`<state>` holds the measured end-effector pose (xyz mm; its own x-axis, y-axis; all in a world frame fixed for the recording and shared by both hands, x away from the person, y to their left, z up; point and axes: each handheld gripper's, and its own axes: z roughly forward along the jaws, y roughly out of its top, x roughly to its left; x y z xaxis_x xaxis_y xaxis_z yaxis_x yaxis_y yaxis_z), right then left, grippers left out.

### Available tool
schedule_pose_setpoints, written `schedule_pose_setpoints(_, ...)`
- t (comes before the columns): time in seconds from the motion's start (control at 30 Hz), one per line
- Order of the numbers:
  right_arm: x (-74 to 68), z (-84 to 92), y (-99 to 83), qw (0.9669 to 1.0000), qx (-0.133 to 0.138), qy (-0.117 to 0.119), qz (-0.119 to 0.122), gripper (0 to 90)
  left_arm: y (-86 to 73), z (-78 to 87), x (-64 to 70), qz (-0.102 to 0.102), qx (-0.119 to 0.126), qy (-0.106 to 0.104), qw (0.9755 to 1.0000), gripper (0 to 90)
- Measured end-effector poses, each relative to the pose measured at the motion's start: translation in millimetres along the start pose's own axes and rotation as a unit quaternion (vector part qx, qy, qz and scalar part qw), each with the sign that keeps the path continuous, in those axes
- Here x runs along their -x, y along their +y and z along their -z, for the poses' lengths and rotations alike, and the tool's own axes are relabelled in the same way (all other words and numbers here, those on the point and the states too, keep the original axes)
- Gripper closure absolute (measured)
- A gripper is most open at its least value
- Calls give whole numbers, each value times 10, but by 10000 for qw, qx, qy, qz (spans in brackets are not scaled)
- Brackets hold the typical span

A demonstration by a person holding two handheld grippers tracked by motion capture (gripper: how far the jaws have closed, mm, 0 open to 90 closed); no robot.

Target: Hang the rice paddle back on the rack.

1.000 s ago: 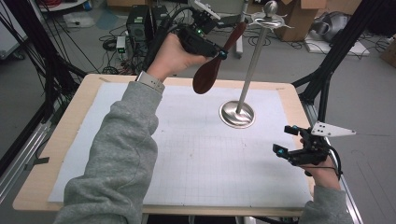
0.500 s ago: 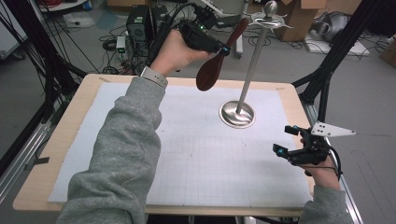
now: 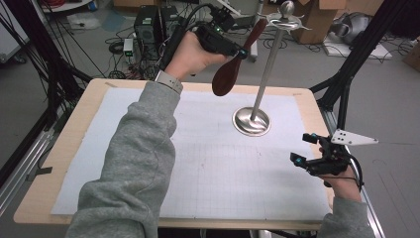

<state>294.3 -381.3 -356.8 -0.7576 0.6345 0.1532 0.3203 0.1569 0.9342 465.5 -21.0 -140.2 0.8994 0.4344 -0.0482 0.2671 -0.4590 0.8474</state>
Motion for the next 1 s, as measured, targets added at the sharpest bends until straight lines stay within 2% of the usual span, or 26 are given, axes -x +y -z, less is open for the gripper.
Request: schedule_pose_setpoints(1.0, 20, 16, -11, 10000, -2, -6, -39, 4, 11, -205, 4, 26, 101, 29, 9999, 779)
